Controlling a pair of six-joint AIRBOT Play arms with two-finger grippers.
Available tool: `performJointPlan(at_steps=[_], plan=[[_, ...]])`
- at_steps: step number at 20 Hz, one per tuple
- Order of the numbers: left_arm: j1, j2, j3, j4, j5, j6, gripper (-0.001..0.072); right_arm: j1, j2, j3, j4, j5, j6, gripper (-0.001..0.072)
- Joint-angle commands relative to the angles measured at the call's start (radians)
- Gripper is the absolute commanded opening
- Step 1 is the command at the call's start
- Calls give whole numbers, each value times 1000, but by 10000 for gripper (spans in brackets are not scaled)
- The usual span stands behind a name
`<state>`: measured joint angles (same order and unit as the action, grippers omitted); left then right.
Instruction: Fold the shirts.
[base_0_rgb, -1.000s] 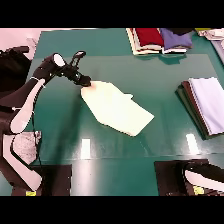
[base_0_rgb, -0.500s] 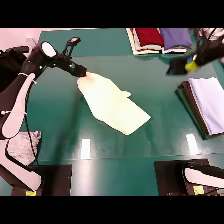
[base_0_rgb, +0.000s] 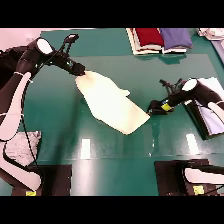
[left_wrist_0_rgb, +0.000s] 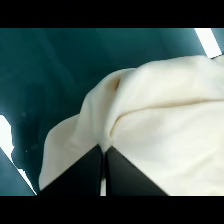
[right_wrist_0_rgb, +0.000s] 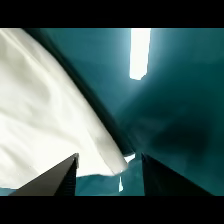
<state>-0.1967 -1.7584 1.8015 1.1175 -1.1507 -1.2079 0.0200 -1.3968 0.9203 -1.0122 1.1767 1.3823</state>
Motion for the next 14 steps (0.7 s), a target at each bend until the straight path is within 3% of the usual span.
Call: performJointPlan(at_steps=[1,3,4,8,14], plan=[[-1,1,2,-2,-12,-7,25,70,-60,-3,50,-26,-51,314],[-1,5,2,-2,-18,-25,24,105,-66,28,48,-26,-81,92],[-1,18,2,0,-20,-34,24,114,-63,52,43,-16,-90,19],[-1,177,13,44,6,-51,23,81,58,238,-67,66,-90,19],[-1,607,64,116,84,-48,23,-65,316,728,-98,137,-89,19]])
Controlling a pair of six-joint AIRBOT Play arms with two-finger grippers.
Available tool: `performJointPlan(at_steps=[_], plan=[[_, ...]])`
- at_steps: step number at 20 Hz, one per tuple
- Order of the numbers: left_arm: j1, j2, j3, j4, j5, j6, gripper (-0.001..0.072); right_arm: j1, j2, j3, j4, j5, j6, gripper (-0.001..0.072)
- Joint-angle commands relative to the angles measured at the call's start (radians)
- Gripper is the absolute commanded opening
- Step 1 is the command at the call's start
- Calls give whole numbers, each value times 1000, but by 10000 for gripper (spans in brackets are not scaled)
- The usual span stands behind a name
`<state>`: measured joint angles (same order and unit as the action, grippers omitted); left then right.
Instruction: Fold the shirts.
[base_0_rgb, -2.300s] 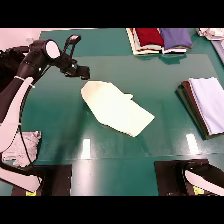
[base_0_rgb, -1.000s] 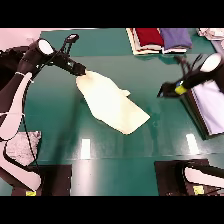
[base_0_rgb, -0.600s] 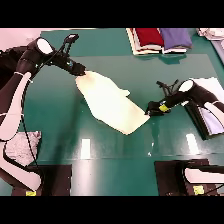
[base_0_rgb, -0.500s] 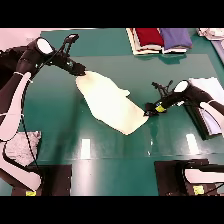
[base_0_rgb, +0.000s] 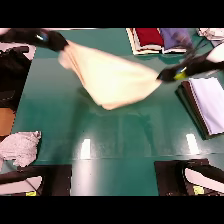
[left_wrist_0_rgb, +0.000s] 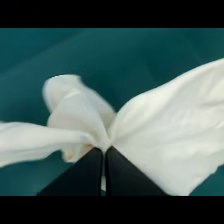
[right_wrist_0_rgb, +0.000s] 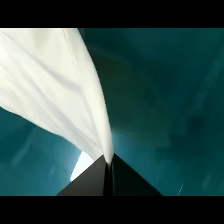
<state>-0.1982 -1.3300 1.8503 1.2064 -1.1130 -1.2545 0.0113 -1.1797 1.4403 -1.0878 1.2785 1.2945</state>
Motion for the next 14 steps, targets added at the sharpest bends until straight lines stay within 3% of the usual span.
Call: performJointPlan(at_steps=[1,4,8,14], plan=[[1,232,15,27,60,-2,23,-74,123,275,-23,43,-1,19],[0,317,14,18,54,-2,23,-103,169,407,-24,48,19,19],[-2,286,-19,13,-73,-31,22,-101,169,446,-40,121,60,19],[-208,274,-455,36,-27,-28,24,-101,225,137,-40,151,75,18]])
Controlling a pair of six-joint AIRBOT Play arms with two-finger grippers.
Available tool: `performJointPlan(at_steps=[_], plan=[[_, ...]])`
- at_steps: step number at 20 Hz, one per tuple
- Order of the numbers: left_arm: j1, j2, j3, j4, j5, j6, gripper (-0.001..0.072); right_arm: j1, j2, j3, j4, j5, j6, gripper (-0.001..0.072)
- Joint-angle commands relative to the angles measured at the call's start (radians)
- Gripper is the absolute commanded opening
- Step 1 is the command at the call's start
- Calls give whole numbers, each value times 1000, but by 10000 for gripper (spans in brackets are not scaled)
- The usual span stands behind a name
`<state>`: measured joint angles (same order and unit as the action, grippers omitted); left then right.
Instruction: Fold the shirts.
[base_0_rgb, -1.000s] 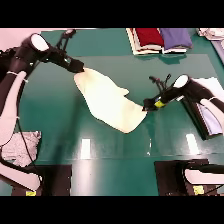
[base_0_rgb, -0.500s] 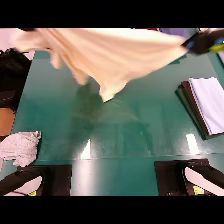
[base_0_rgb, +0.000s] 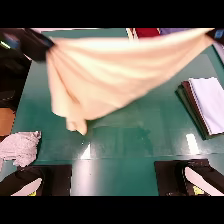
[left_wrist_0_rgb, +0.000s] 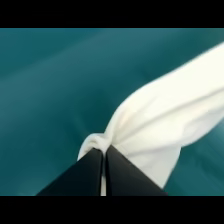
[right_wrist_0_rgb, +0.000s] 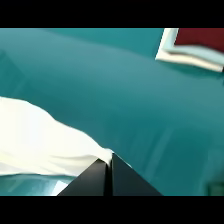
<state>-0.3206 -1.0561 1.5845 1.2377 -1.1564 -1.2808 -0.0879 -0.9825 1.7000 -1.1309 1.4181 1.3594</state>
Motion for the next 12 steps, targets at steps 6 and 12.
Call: performJointPlan(at_steps=[6,12], plan=[[-90,2,-415,33,9,-97,576,-2,69,-356,4,-42,10,18],[91,18,-474,40,-25,-137,577,-2,60,-373,4,-71,9,18]])
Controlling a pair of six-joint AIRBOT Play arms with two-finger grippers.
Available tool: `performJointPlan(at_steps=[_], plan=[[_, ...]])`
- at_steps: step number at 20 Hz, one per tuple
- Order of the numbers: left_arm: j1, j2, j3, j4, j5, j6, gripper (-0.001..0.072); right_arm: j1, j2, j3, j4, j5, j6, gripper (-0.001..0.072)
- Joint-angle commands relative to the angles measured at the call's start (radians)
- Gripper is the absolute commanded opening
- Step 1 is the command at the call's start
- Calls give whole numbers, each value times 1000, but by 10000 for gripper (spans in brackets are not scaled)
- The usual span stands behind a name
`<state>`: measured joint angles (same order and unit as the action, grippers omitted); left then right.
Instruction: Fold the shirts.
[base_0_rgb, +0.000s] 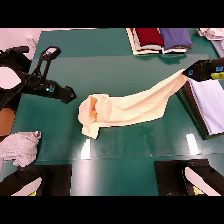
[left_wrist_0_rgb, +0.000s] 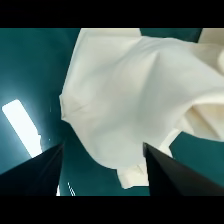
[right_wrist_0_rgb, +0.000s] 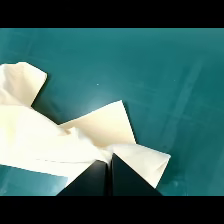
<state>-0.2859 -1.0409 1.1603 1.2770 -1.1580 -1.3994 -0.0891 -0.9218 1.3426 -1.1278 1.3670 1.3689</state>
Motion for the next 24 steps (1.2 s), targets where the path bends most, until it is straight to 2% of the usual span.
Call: performJointPlan(at_steps=[1,4,9,12,15,18,19,20,21,22,23,24], plan=[[55,3,-100,-21,-19,-4,577,0,-2,-16,1,-34,0,19],[53,3,-277,-182,73,44,577,0,-7,-16,1,-52,0,18],[53,3,-462,-335,268,43,578,0,-8,-16,1,-51,0,18],[53,2,-493,-457,311,52,578,0,-8,-16,1,-50,0,18],[53,-2,-511,-561,324,124,578,0,-8,-16,2,-51,0,18],[53,-14,-517,-647,332,146,575,0,-8,-16,1,-51,0,18],[53,-14,-517,-698,336,183,542,0,-8,-16,1,-50,0,18],[53,-14,-517,-735,340,206,435,0,-8,-16,2,-51,0,18],[53,-14,-516,-767,347,220,307,0,-8,-16,2,-51,0,19],[53,-14,-514,-790,351,230,145,0,-8,-16,2,-51,0,19],[53,-14,-503,-792,356,230,24,0,-7,-16,2,-56,0,19],[56,-11,-475,-791,355,230,25,0,-7,-14,2,-63,0,18]])
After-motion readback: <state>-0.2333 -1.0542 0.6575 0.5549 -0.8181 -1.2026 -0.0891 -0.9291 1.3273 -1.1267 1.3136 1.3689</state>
